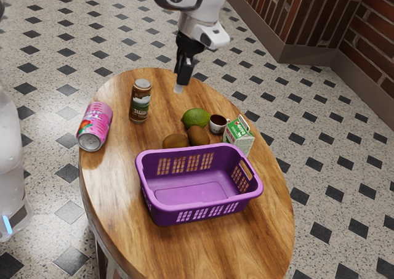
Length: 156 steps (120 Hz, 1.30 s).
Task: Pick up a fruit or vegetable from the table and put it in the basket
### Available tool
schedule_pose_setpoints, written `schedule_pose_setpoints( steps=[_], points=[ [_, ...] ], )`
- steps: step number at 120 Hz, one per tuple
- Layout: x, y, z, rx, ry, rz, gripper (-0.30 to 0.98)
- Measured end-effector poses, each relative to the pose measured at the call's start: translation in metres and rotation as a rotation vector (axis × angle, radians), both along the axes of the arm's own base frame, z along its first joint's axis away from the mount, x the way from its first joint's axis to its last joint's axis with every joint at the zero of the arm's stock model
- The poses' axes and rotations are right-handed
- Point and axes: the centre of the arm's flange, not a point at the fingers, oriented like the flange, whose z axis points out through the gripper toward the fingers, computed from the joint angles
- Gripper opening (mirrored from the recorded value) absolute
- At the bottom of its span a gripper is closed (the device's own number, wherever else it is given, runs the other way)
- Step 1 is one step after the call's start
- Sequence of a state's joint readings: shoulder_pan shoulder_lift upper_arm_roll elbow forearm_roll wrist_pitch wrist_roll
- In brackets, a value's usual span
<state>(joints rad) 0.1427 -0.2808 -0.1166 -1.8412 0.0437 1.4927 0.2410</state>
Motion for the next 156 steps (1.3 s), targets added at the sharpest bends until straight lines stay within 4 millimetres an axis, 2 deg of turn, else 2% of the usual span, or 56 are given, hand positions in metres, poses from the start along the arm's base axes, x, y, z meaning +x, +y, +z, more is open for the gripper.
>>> schedule_pose_setpoints(
  steps=[11,33,55,83,98,133,156],
  points=[
    [-0.021,-0.008,-0.013,-0.004,-0.040,0.004,0.67],
    [-0.048,-0.039,-0.026,0.025,-0.142,0.035,0.67],
    [-0.073,-0.047,-0.036,0.016,-0.195,0.086,0.67],
    [-0.055,-0.044,-0.091,-0.041,-0.137,0.117,0.67],
    [-0.053,-0.041,-0.114,-0.051,-0.107,0.135,0.67],
    [-0.040,-0.040,-0.133,-0.066,-0.109,0.156,0.66],
    [-0.028,-0.032,-0.150,-0.081,-0.093,0.179,0.66]
  ],
)
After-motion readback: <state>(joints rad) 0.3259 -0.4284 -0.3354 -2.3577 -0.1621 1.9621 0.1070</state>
